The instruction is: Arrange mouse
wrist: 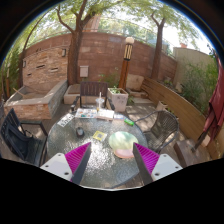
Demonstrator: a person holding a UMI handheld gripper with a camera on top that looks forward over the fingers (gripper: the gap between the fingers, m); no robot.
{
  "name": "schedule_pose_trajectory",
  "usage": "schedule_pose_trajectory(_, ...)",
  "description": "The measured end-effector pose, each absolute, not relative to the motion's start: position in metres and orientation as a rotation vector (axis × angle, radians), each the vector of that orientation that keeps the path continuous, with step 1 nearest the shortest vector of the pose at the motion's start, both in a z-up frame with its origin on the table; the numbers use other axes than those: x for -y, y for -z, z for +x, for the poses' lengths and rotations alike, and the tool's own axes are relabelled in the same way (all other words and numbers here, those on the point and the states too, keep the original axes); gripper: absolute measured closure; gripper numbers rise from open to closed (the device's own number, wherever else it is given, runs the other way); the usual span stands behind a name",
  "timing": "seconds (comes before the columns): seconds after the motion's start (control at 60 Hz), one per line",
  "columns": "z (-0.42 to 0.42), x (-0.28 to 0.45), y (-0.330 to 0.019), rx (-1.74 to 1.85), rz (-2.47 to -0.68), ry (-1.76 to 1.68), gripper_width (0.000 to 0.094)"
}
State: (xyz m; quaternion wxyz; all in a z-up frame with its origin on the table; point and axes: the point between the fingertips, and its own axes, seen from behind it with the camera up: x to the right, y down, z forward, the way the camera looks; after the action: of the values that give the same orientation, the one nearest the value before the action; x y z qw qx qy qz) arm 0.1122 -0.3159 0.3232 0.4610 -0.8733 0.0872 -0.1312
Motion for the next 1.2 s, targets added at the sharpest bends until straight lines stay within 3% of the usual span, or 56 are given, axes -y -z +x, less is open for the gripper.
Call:
schedule_pose_trajectory(0.2,0.111,0.312,-0.279,-0.220,-2.230,0.318,0.0085)
schedule_pose_trajectory(0.45,0.066,0.275,-0.134,-0.159,-2.427,0.213,0.0086)
schedule_pose_trajectory(0.6,0.028,0.184,-0.082,-0.082,-2.415,0.140,0.0081)
schedule_pose_trajectory(0.867,0.006,0.003,-0.023,-0.002,-2.350,0.116,0.0065)
schedule_pose_trajectory(1.05,0.005,-0.059,0.009,0.051,-2.371,0.105,0.0150)
schedule_pose_trajectory(1.2,-0.005,-0.070,0.018,0.085,-2.380,0.019,0.0390)
